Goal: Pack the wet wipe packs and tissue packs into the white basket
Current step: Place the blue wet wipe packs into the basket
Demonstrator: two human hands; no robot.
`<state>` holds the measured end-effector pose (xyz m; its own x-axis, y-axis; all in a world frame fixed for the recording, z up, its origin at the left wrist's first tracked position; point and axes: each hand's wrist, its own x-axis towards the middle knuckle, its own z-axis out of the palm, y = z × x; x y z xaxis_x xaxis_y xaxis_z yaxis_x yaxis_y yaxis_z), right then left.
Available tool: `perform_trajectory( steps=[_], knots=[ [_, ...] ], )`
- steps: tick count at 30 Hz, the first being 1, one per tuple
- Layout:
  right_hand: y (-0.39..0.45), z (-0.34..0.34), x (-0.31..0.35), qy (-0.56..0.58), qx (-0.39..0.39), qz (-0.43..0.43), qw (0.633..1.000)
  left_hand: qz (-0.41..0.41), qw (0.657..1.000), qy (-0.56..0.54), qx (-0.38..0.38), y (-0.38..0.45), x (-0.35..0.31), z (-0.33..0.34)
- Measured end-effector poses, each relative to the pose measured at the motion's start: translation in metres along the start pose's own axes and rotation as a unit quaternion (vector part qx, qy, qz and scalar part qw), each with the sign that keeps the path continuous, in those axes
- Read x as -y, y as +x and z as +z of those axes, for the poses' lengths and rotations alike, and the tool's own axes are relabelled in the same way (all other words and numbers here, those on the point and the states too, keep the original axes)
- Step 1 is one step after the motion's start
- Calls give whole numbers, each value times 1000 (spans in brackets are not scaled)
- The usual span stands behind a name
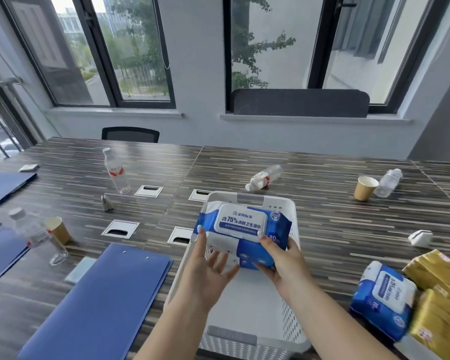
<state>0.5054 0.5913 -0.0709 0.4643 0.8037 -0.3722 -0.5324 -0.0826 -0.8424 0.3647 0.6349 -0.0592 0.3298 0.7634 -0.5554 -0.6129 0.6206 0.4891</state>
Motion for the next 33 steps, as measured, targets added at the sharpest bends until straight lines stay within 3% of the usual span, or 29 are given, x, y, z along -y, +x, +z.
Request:
perform_trajectory(
  steps=[7,11,18,23,33],
  knots=[
    [23,-9,-30,-43,-27,50,997,-63,993,16,-94,32,11,-8],
    [40,-13,-49,-79,-38,117,989,-111,980,32,-162,57,17,-21],
    [73,-20,-83,-158,-66,219,961,-128,948,82,-279,84,38,-36],
    [88,-27,-106,-165,-94,278,942,-149,939,73,-300,104,42,-47],
    [107,-35,-129,-129,-132,277,943,-128,947,58,-289,136,52,-61]
  ],
)
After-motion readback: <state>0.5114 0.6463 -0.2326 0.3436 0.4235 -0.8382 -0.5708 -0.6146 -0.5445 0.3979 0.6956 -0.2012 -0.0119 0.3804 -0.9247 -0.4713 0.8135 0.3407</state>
